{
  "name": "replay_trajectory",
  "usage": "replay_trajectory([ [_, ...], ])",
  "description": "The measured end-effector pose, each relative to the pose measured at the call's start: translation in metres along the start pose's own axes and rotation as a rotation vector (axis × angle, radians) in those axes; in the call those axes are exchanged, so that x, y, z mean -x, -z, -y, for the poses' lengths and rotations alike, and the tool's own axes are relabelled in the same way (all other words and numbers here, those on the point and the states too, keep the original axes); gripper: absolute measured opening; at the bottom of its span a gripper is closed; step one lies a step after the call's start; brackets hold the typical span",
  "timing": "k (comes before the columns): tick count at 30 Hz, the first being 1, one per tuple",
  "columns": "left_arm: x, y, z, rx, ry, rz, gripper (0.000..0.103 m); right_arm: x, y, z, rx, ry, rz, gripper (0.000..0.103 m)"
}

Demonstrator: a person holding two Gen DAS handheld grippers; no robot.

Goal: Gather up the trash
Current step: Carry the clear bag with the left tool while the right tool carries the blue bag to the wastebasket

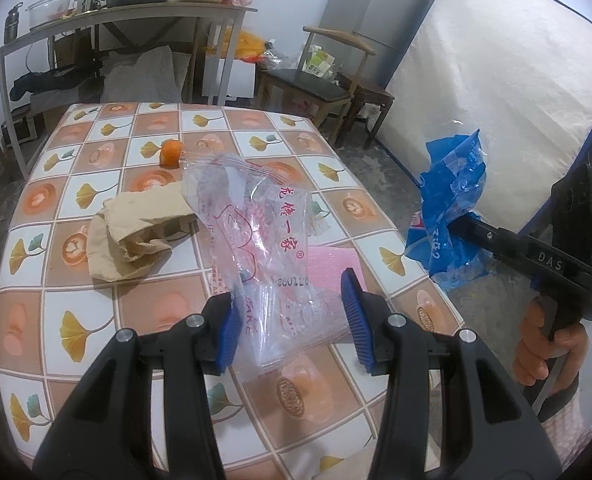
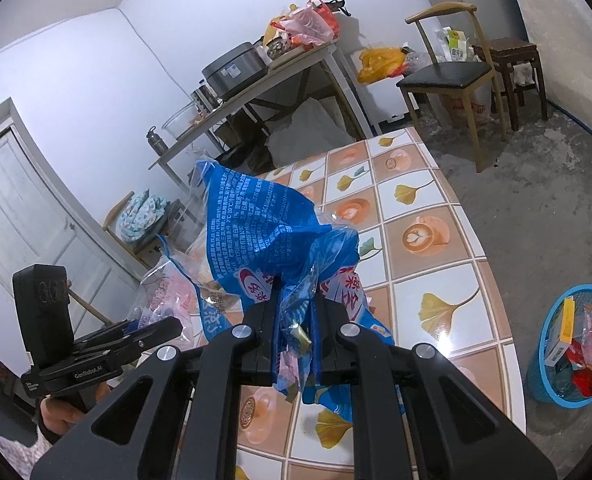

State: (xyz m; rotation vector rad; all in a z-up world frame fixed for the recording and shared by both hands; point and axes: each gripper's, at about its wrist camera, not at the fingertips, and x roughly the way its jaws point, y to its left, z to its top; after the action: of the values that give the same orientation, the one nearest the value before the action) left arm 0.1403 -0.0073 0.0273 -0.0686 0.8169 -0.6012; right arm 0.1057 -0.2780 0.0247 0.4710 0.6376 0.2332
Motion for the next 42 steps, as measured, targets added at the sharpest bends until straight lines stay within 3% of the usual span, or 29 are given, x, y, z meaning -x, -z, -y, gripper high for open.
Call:
replay_trajectory([
  [29,-0.004,-0.013,0.023,-0.052,0.047,0.017,0.044,0.015,-0.005,0.002,0.003,0.026,0.023,0.012],
  [42,-0.019,-0.026,0.064,-0.121,0.109,0.016,0.044,0.05,-0.001,0.022,-0.03,0.068,0.087,0.012],
])
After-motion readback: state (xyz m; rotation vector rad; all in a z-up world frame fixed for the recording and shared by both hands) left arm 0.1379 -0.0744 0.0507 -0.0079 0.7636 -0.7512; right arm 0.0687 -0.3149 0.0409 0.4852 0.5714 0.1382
